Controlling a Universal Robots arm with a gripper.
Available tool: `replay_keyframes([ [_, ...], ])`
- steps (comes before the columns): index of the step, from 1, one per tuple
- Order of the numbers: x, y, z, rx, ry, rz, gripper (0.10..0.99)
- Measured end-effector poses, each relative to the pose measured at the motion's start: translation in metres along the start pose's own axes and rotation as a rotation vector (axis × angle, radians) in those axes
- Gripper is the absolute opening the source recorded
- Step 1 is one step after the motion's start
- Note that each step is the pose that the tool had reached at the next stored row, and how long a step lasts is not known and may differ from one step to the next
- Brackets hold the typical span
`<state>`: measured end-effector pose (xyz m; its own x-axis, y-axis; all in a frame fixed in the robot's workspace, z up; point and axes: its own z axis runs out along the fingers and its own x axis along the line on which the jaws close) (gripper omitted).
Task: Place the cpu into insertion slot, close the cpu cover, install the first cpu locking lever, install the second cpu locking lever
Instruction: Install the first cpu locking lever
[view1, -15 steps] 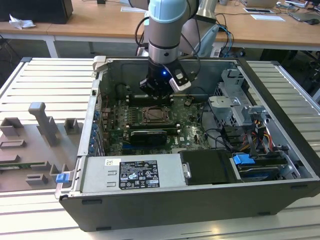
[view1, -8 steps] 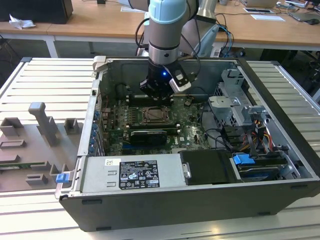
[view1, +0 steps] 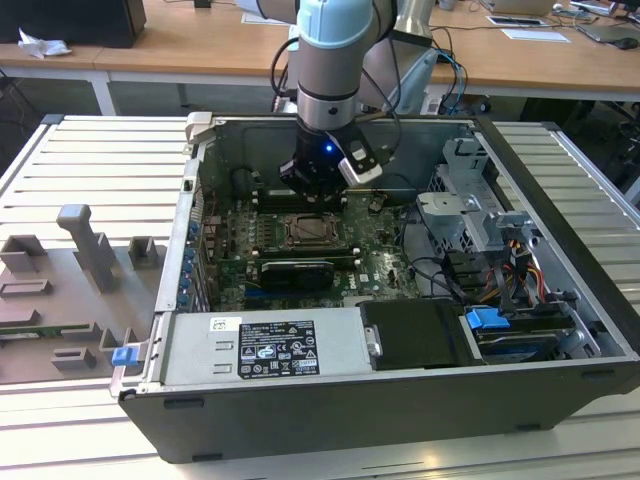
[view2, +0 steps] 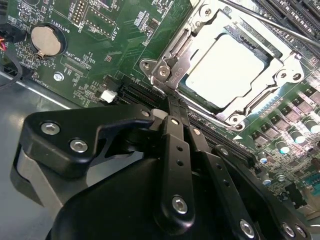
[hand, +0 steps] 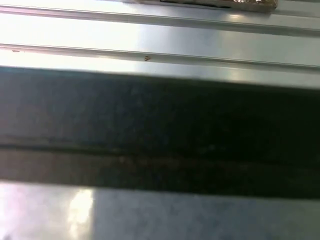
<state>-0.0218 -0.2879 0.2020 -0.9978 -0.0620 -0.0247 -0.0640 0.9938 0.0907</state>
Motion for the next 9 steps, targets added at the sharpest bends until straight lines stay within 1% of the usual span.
replay_keyframes([
  [1,-0.0001,0.0003,0.0010,-0.003,-0.0008,0.000,0.106],
  [4,0.0000,0.0000,0.0012,0.000,0.0001,0.000,0.106],
  [9,-0.0001,0.0000,0.0009,-0.002,-0.0001,0.000,0.106],
])
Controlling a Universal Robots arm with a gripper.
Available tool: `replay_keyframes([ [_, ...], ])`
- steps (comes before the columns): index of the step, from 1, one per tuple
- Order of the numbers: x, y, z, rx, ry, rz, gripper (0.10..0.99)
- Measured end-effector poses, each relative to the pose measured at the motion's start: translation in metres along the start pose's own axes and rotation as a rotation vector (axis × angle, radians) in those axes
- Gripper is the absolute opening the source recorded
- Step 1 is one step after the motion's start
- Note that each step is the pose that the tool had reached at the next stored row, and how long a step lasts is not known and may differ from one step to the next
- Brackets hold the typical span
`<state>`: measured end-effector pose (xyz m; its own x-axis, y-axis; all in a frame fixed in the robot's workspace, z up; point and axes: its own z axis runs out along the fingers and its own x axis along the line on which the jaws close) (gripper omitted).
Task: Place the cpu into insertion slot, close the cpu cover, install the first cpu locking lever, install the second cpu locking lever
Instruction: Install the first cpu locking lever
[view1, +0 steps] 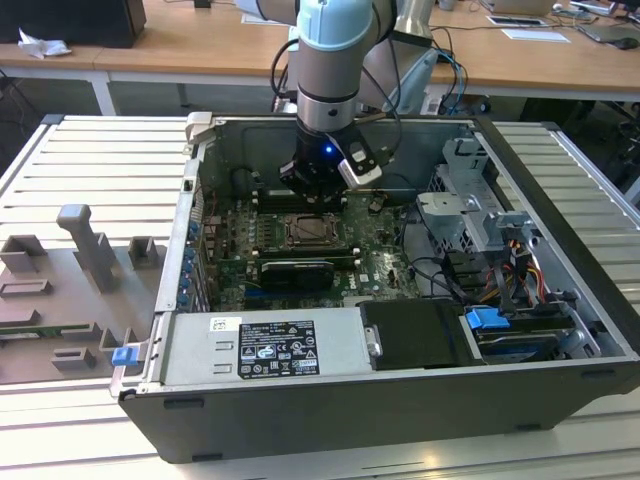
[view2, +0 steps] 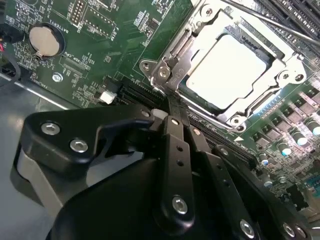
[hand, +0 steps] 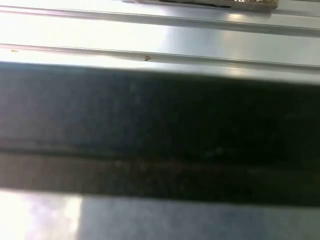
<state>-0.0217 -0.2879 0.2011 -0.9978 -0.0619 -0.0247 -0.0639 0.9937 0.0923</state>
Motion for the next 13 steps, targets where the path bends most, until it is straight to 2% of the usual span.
replay_keyframes([
  [4,-0.0001,0.0004,-0.0044,0.000,0.0001,0.000,0.106],
  [8,-0.0004,0.0015,-0.0163,0.000,0.0000,0.000,0.106],
  [13,-0.0003,-0.0015,-0.0171,0.000,0.0001,0.000,0.106],
])
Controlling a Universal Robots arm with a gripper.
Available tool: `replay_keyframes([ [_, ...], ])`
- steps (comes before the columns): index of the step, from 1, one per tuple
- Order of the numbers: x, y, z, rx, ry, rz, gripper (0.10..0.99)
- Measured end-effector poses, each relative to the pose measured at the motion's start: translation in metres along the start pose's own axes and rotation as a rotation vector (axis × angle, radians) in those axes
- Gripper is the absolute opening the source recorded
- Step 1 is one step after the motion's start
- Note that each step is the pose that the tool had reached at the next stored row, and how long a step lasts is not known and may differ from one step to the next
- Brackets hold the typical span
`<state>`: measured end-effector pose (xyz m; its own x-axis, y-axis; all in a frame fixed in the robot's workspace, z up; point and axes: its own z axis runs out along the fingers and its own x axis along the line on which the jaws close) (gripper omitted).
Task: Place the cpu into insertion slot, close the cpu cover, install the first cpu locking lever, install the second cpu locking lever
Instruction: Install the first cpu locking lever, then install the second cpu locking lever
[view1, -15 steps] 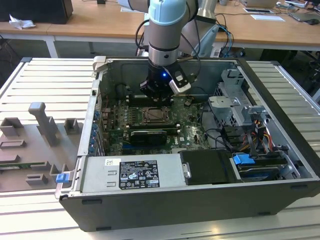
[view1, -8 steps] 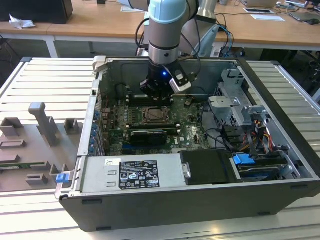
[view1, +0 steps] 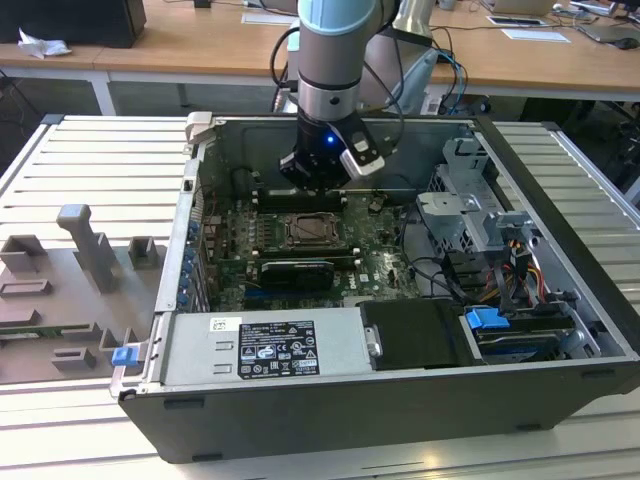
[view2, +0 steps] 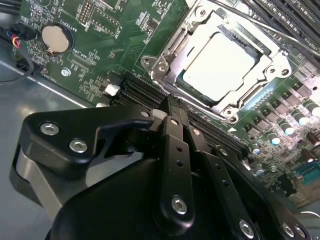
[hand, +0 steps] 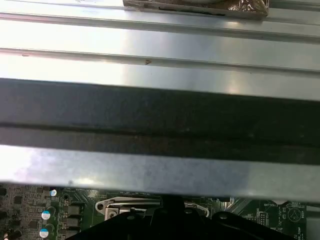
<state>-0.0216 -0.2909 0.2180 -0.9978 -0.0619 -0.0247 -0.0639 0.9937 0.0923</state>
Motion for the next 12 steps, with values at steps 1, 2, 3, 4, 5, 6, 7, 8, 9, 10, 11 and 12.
replay_keyframes([
  [1,0.0000,-0.0004,0.0000,0.000,0.0000,0.000,0.106],
  [2,0.0000,-0.0008,-0.0001,0.000,0.0000,0.000,0.106],
  [3,-0.0001,-0.0012,-0.0001,0.000,0.0000,0.000,0.106],
  [4,-0.0001,-0.0015,-0.0001,0.000,-0.0001,0.000,0.106],
  [5,-0.0001,-0.0017,-0.0001,0.000,-0.0001,0.000,0.106],
  [6,-0.0001,-0.0020,-0.0002,0.000,0.0000,0.000,0.106],
  [7,-0.0002,-0.0022,-0.0002,0.000,0.0000,0.000,0.106],
  [8,-0.0001,-0.0024,-0.0002,0.000,0.0000,0.000,0.106],
  [9,-0.0002,-0.0025,-0.0002,0.000,0.0000,0.000,0.106],
  [10,-0.0002,-0.0026,-0.0002,0.000,0.0001,0.000,0.106],
  [11,-0.0001,-0.0028,-0.0002,0.000,0.0000,0.000,0.106],
  [12,-0.0001,-0.0033,-0.0003,0.000,0.0000,0.000,0.106],
])
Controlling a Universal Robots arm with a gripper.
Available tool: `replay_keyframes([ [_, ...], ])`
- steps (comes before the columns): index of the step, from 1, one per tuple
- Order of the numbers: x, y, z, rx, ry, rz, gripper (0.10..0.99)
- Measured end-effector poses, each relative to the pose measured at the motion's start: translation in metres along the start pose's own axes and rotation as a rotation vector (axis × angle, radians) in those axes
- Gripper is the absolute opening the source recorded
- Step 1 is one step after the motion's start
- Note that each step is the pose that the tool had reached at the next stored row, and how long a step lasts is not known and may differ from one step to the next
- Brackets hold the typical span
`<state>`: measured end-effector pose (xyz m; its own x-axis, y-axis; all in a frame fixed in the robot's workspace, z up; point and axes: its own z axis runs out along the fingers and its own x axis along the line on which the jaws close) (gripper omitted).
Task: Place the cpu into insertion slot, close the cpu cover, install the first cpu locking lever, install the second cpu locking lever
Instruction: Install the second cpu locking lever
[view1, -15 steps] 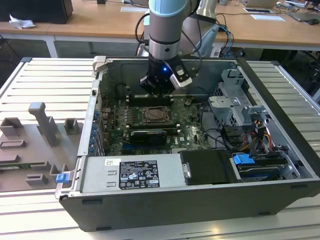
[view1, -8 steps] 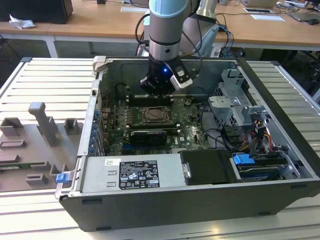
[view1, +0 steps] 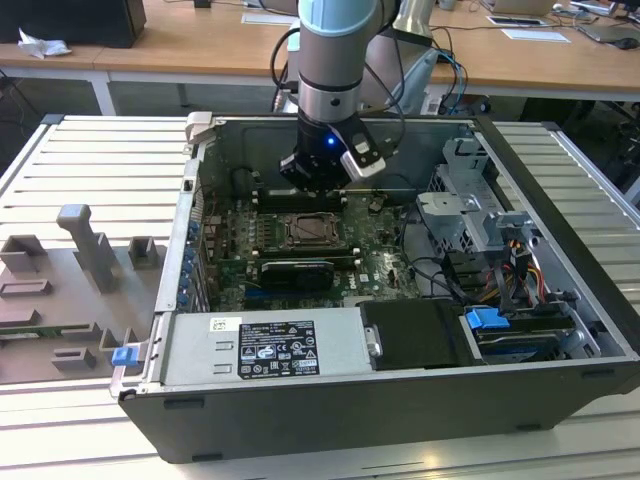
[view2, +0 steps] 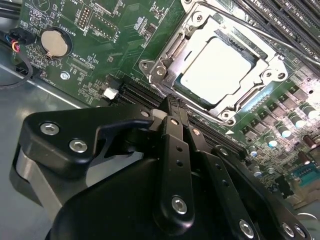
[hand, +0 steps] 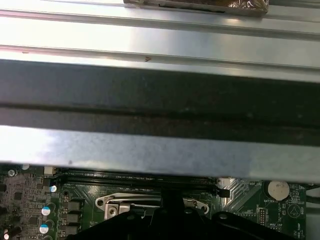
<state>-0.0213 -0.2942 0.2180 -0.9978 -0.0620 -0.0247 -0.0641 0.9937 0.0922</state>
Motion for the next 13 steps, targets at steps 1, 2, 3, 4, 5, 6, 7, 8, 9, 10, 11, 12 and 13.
replay_keyframes([
  [1,0.0001,-0.0006,0.0000,0.000,0.0000,0.000,0.106],
  [2,0.0001,-0.0010,-0.0001,0.000,0.0000,0.000,0.106],
  [3,0.0001,-0.0014,-0.0001,0.000,0.0000,0.000,0.106],
  [4,0.0001,-0.0017,-0.0002,0.000,0.0000,0.000,0.106],
  [5,0.0001,-0.0019,-0.0001,0.000,-0.0001,0.000,0.106],
  [6,0.0002,-0.0022,-0.0002,0.000,0.0000,0.000,0.106],
  [7,0.0002,-0.0032,-0.0003,0.000,0.0000,0.000,0.106],
  [8,0.0002,-0.0040,-0.0004,0.000,0.0000,0.000,0.106],
  [9,0.0002,-0.0039,-0.0022,0.000,0.0000,0.000,0.106],
  [10,0.0001,-0.0036,-0.0054,0.000,0.0000,0.000,0.106],
  [11,0.0000,-0.0031,-0.0106,0.000,-0.0001,0.000,0.106],
  [12,-0.0002,-0.0027,-0.0156,0.000,0.0000,0.000,0.106],
  [13,-0.0002,-0.0025,-0.0179,0.000,0.0000,0.000,0.106],
])
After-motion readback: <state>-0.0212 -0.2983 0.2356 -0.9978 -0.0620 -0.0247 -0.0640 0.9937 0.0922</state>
